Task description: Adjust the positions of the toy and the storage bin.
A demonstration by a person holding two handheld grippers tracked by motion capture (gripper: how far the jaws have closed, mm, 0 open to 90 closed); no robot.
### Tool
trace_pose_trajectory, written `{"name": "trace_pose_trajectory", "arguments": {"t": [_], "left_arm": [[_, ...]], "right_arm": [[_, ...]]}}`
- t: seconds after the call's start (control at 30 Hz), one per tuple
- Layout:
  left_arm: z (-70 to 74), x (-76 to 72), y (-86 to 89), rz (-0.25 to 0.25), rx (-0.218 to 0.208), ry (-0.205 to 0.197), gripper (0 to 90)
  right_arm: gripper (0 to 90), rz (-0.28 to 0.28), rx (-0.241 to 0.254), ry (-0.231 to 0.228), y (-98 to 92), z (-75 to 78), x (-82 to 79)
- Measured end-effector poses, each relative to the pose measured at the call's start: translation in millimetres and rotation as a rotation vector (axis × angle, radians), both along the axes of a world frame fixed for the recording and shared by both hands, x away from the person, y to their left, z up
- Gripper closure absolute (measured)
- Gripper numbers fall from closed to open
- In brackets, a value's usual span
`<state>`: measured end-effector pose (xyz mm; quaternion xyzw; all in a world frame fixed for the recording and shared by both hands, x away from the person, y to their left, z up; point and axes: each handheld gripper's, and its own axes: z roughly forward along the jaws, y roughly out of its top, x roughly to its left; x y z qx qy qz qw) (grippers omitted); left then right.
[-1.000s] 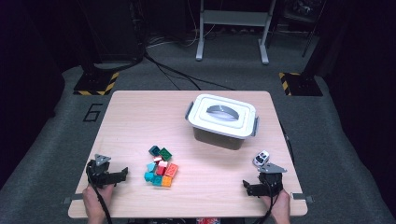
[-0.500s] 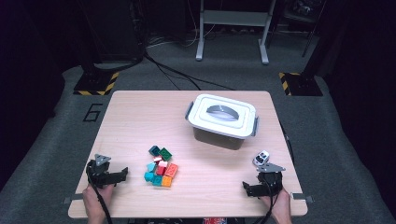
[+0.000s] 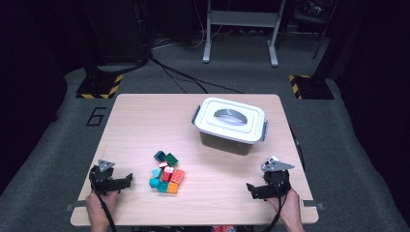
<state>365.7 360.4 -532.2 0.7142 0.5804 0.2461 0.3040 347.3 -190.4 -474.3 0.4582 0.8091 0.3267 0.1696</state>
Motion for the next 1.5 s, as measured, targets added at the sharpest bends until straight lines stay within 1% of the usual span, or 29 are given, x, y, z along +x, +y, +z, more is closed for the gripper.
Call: {"name": "trace_pose_trajectory", "arguments": {"t": [0.03,0.07,0.1,0.17,0.2,0.23,0.33,0.4,0.43,0.47,0.5,0.6,0.63,0.67,0.7,0.73,0.77,0.8,0.83,0.87,1.03,1.07,1.13,1.2,1.37,1.43,1.47,1.5], "left_arm": [[0.0,0.0,0.0,0.0,0.0,0.0,1.3],[0.0,0.0,0.0,0.0,0.0,0.0,1.3],[0.0,0.0,0.0,0.0,0.0,0.0,1.3],[0.0,0.0,0.0,0.0,-0.001,0.0,1.3],[0.0,0.0,0.0,0.0,-0.001,0.0,1.3],[0.0,0.0,0.0,0.0,0.0,0.0,1.3],[0.0,0.0,0.0,0.0,0.0,0.0,1.4],[0.0,0.0,0.0,0.0,0.0,0.0,1.3],[0.0,0.0,0.0,0.0,0.0,0.0,1.3],[0.0,0.0,0.0,0.0,0.0,0.0,1.3],[0.0,0.0,0.0,0.0,0.0,0.0,1.3],[0.0,0.0,0.0,0.0,0.0,0.0,1.3],[0.0,0.0,0.0,0.0,0.0,0.0,1.3],[0.0,0.0,0.0,0.0,0.0,0.0,1.3],[0.0,0.0,0.0,0.0,0.0,0.0,1.3],[0.0,0.0,0.0,0.0,-0.001,0.0,1.3],[0.0,0.0,0.0,0.0,-0.001,0.0,1.3],[0.0,0.0,0.0,0.0,-0.001,0.0,1.3],[0.0,0.0,0.0,0.0,0.0,0.001,1.3],[0.0,0.0,0.0,0.0,-0.001,0.0,1.3],[-0.3,0.1,-0.1,0.002,-0.002,-0.003,1.3],[0.0,0.1,0.1,0.0,-0.001,0.0,1.3],[0.0,0.1,0.1,0.0,-0.001,0.001,1.3],[0.0,0.0,0.0,0.0,-0.001,0.001,1.3],[0.0,0.0,0.0,0.0,0.0,0.001,1.3],[0.0,0.1,0.0,0.001,-0.001,0.0,1.3],[-0.3,0.1,0.0,0.001,-0.001,-0.003,1.3],[0.0,0.1,0.1,0.0,-0.001,0.001,1.3]], "right_arm": [[0.0,0.0,0.0,0.0,0.0,0.0,0.0],[0.0,0.013,-0.006,-0.01,0.5,5.6,2.2],[0.0,0.013,-0.006,-0.01,0.5,5.6,2.2],[0.0,0.021,0.0,-0.017,0.7,10.9,4.8],[0.0,0.016,0.001,-0.018,0.8,14.0,5.7],[0.0,0.007,0.016,-0.018,1.6,17.3,6.8],[0.0,0.014,0.005,-0.032,0.2,25.7,10.4],[0.0,0.006,0.018,-0.038,-0.2,32.3,14.1],[0.0,0.006,0.018,-0.038,-0.2,32.3,14.1],[0.0,0.011,0.017,-0.042,-1.4,37.8,17.1],[0.0,0.011,0.017,-0.042,-1.4,37.8,17.1],[0.0,0.007,0.02,-0.055,-2.1,45.4,22.0],[0.0,0.008,0.015,-0.056,-2.9,47.9,23.6],[0.0,0.01,0.012,-0.066,-3.5,52.9,27.0],[0.0,0.01,0.012,-0.066,-3.5,52.9,27.0],[0.0,0.01,0.013,-0.072,-4.4,58.1,31.5],[0.0,0.01,0.013,-0.072,-4.4,58.1,31.5],[0.0,0.005,0.018,-0.079,-4.3,63.8,35.3],[0.0,0.005,0.018,-0.079,-4.3,63.8,35.3],[0.0,0.01,0.014,-0.088,-4.0,69.3,39.7],[0.0,0.012,0.012,-0.095,-1.4,79.4,49.3],[0.0,0.019,0.008,-0.103,-1.4,81.6,52.0],[0.0,0.022,0.009,-0.105,1.2,87.6,59.8],[0.0,0.026,0.006,-0.108,1.6,89.5,62.5],[0.3,0.031,0.012,-0.11,5.9,97.1,76.9],[0.5,0.03,0.015,-0.108,7.6,98.6,82.6],[0.7,0.041,0.009,-0.109,7.6,99.0,86.0],[0.7,0.035,0.01,-0.105,9.3,99.0,89.5]]}}
